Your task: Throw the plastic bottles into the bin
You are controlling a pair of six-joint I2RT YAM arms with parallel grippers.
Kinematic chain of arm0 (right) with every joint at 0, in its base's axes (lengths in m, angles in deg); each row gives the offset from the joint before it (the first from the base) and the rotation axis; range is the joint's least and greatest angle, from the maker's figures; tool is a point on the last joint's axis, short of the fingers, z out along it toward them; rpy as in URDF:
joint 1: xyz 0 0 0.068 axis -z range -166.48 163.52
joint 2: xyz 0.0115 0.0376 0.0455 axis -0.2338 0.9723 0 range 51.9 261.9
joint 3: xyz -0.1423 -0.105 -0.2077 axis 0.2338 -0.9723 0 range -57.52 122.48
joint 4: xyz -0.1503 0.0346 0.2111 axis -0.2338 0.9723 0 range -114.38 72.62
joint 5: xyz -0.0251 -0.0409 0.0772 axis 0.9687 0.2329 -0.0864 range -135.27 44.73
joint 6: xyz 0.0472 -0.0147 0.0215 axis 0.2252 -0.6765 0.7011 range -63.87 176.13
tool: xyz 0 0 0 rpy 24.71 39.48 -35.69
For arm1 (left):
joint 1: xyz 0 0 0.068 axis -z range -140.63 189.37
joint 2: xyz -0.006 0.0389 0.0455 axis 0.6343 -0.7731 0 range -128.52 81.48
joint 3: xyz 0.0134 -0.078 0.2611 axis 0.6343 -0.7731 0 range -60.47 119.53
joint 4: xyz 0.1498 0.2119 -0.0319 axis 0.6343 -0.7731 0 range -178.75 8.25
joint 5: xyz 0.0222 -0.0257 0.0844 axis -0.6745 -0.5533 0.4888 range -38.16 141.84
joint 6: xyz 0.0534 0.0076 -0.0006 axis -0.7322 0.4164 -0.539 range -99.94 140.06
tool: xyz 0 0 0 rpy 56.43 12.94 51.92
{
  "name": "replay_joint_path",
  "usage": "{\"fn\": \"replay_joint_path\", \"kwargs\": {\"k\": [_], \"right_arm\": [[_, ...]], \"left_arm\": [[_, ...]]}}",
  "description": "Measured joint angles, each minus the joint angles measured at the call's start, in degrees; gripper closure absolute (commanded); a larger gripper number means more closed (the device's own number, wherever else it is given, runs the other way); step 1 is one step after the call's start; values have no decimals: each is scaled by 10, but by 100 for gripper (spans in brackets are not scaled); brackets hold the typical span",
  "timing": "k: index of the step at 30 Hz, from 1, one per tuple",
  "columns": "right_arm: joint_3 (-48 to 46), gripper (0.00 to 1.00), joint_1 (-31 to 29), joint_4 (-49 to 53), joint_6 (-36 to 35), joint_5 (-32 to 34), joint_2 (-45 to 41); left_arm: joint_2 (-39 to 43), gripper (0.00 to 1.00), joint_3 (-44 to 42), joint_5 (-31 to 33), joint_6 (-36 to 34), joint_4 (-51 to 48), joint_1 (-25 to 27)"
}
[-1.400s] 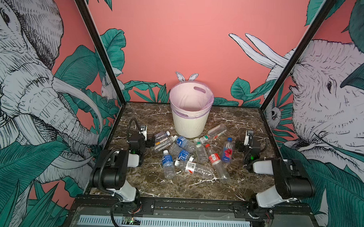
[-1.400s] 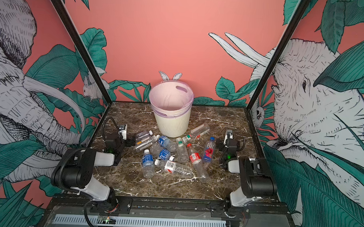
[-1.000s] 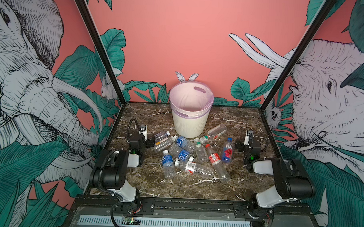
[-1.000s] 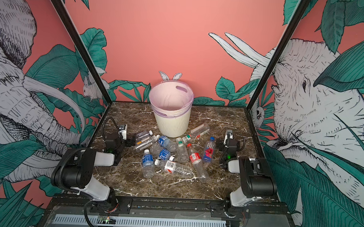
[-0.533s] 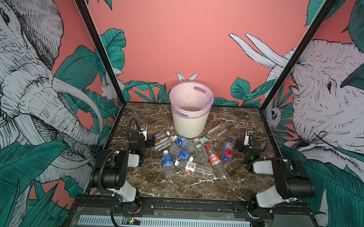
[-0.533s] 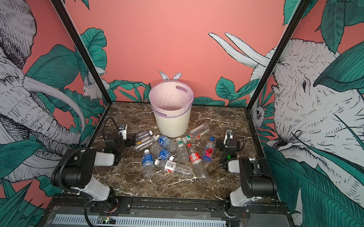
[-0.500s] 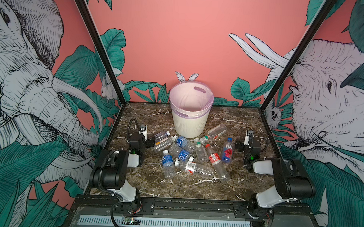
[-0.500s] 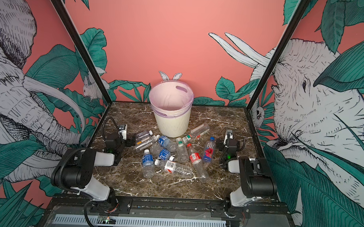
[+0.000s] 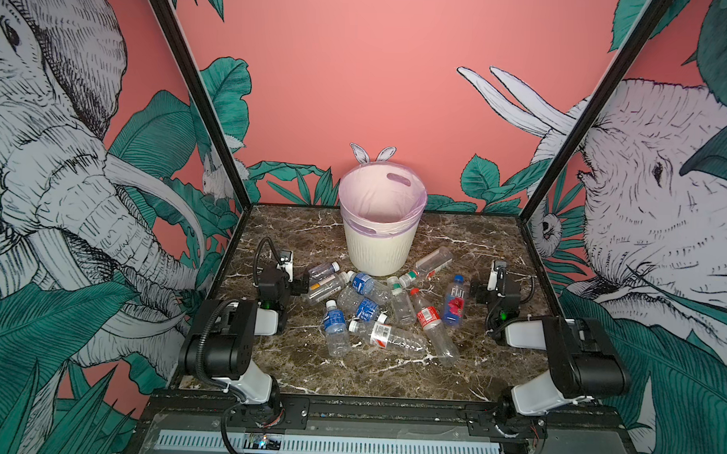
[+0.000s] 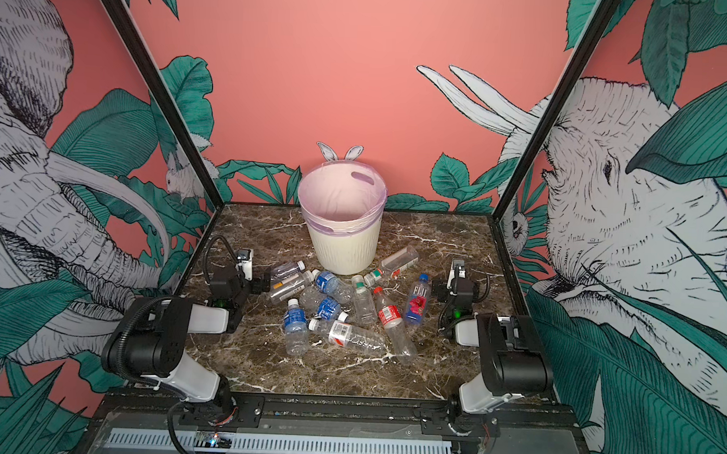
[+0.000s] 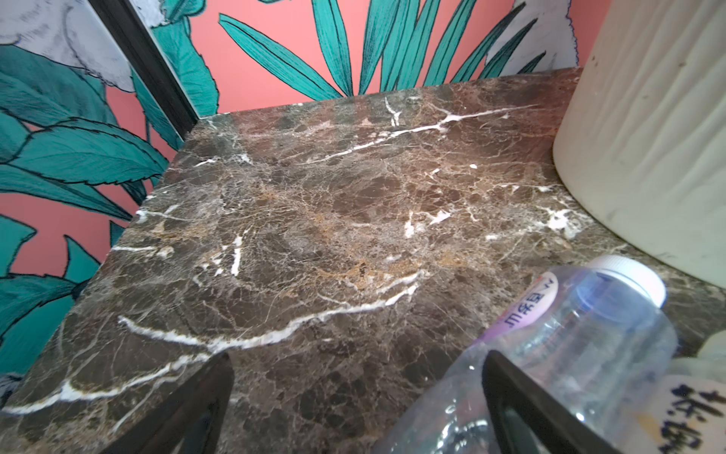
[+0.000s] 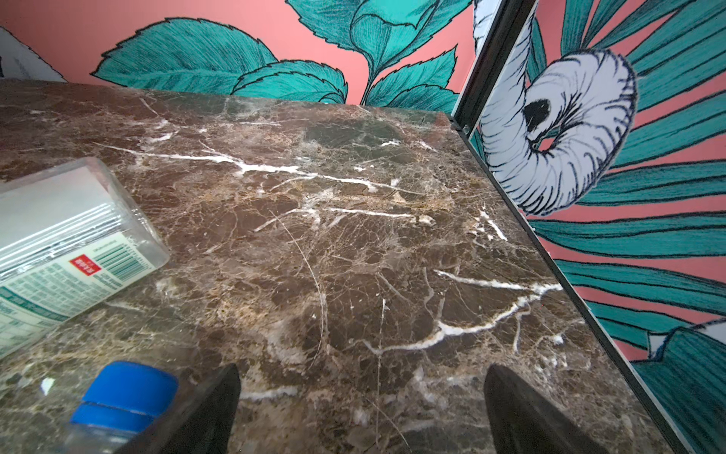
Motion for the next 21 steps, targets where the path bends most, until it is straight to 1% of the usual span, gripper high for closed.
{"fn": "replay_joint_path", "kwargs": {"k": [3,6,8,10,13,15,18,21], "right_arm": [[-12,1,0,-16,2,4,0],[-25,1,-4,-21,2,17,-9],[-31,1,-11,-15,3,39,-25],[-25,1,-27,8,3,82,-50],[10,1,-51,83,8,151,-98],[53,1,-59,155,30,195,-129],[140,1,-60,293,99,250,-168],[217,1,-61,416,161,261,-193]], "left_arm": [[28,0,-27,30,0,12,7],[95,0,-42,75,-5,-12,35],[143,0,-43,99,-8,-21,52],[180,0,-43,122,-9,-24,64],[217,0,-43,152,-6,-50,68],[237,0,-42,167,2,-76,68],[271,0,-38,184,24,-122,71],[315,0,-22,189,59,-181,71]]}}
